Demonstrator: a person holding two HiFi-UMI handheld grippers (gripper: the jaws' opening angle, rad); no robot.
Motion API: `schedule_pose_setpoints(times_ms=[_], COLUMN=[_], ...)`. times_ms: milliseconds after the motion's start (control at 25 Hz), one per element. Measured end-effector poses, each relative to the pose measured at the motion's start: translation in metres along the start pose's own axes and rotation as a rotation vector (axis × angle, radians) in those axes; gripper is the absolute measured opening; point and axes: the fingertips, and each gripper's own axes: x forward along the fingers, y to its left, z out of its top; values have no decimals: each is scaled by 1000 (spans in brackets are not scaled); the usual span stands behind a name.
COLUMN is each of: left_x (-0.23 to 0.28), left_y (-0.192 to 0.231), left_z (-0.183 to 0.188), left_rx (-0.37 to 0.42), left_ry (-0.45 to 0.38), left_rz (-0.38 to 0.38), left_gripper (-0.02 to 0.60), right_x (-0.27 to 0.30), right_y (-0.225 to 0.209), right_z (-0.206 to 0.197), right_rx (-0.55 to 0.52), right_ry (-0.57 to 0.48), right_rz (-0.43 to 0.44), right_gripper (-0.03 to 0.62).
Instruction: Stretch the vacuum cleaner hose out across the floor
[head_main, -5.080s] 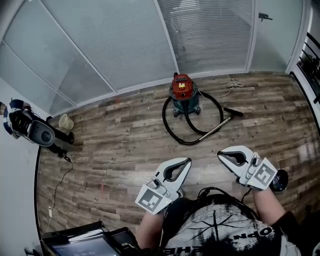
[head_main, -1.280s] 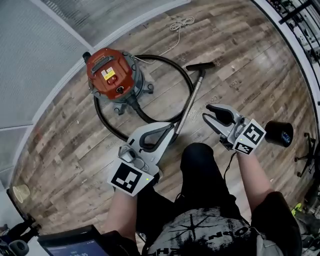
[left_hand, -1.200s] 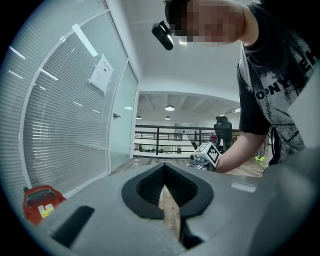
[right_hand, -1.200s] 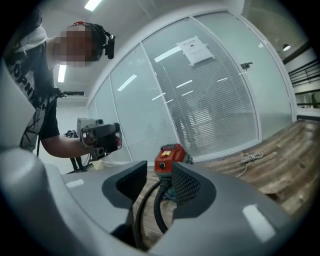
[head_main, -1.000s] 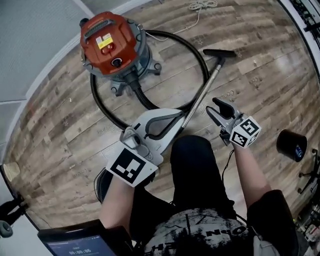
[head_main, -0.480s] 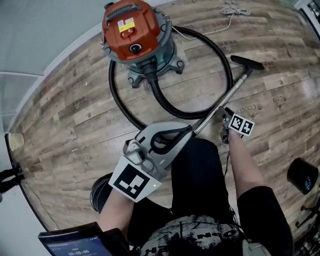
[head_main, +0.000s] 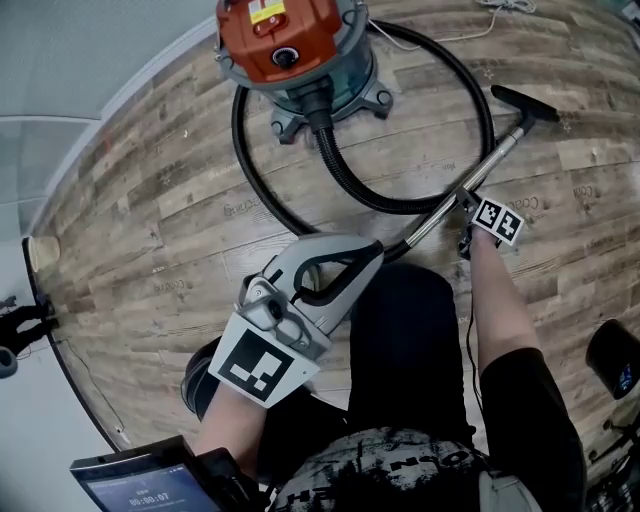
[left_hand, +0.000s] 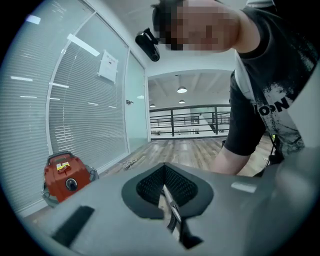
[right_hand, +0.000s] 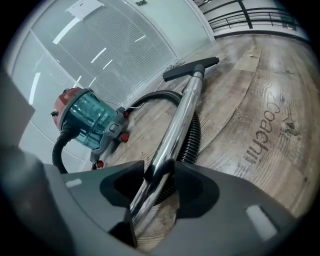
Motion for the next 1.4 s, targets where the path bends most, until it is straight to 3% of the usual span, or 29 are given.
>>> schedule_pose_setpoints(times_ms=[120, 320, 520, 760, 800, 920, 1120, 1240, 1320, 1400], left_x=[2, 0, -3, -7, -8, -12, -17, -24, -27, -29], left_y=[-3, 3, 11, 16, 17, 18, 24, 26, 26, 26], left_z=[-8, -13, -16, -32, -36, -47, -53, -63, -67, -67], left_rx=[-10, -10, -35, -60, -62, -64, -71, -88, -89, -88], left_ry=[16, 28, 11, 30, 36, 68, 68, 82, 86, 83], left_rz=[-7, -1, 25, 39, 40, 42, 52, 61, 67, 68], left_gripper=[2, 2, 2, 2, 2, 2, 2, 2, 2, 2], right_x=[14, 18, 18, 40, 45, 63, 79, 87, 89, 85], right_y=[7, 6, 12, 19, 24, 46, 46, 46, 49, 53], right_z=[-2, 8, 13, 22, 24, 20, 24, 19, 18, 21], right_rx=[44, 104, 214, 243, 235, 118, 70, 17, 32, 113], right_ry=[36, -18, -72, -50, -35, 61, 84, 161, 176, 122], right_rz=[18, 17, 148, 192, 199, 199, 115, 69, 84, 148], right_gripper=[272, 216, 201, 195, 202, 333, 274, 222, 215, 195])
